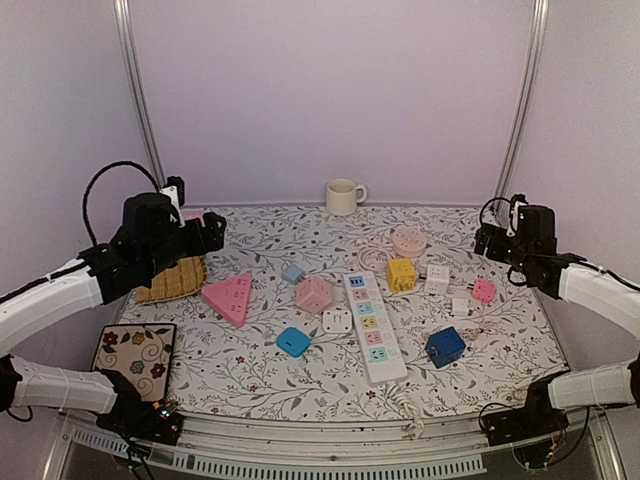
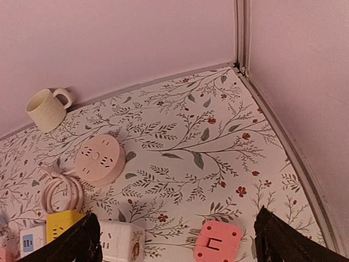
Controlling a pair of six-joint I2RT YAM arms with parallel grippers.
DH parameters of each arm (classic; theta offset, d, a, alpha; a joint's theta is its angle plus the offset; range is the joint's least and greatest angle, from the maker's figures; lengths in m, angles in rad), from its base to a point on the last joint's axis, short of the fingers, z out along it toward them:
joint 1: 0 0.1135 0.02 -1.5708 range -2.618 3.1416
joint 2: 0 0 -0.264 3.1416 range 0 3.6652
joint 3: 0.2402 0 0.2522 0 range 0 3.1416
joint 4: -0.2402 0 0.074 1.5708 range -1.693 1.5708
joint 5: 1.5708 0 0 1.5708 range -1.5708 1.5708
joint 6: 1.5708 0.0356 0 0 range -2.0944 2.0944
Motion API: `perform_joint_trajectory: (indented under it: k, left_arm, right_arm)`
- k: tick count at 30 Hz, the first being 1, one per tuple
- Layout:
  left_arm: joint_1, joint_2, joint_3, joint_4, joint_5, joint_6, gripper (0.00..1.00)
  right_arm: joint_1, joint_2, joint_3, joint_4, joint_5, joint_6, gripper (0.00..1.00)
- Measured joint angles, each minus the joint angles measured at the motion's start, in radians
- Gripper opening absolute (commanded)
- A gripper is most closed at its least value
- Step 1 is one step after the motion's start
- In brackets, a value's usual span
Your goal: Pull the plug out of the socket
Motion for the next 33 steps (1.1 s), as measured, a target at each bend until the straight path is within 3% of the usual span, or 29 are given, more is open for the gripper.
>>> perform_joint_trajectory:
  k: [6,10,17,22,27,33]
  left_arm:
    - [0.042,-0.096,-0.208,0.216,-0.047,0.102,0.97]
    - [0.1,-0.107,-0.275,0.304,-0.047,0.161,0.97]
    - [0.133,-0.053,-0.346,0.412,-0.07,0.309,0.97]
    - [0.208,-0.023,-0.399,0.487,-0.069,0.361,0.97]
    - [0.291,0.037,-0.439,0.611,-0.063,0.38,0.97]
    - [0.359,0.12,-0.49,0.794,-0.064,0.43,0.97]
  right_arm:
    - [-0.065,-0.022,-0.26,0.344,0.119,-0.088,0.99]
    - [-0.132,0.062,-0.347,0.567,0.148,-0.129,0.99]
    - [-0.159,0.269,-0.462,1.001,0.113,-0.205,0.97]
    - [-0.16,0.333,-0.537,1.252,0.016,-0.259,0.99]
    - [-0.16,0.349,-0.566,1.361,-0.053,-0.307,0.99]
    - [-0.163,0.354,-0.535,1.37,-0.076,-0.322,0.99]
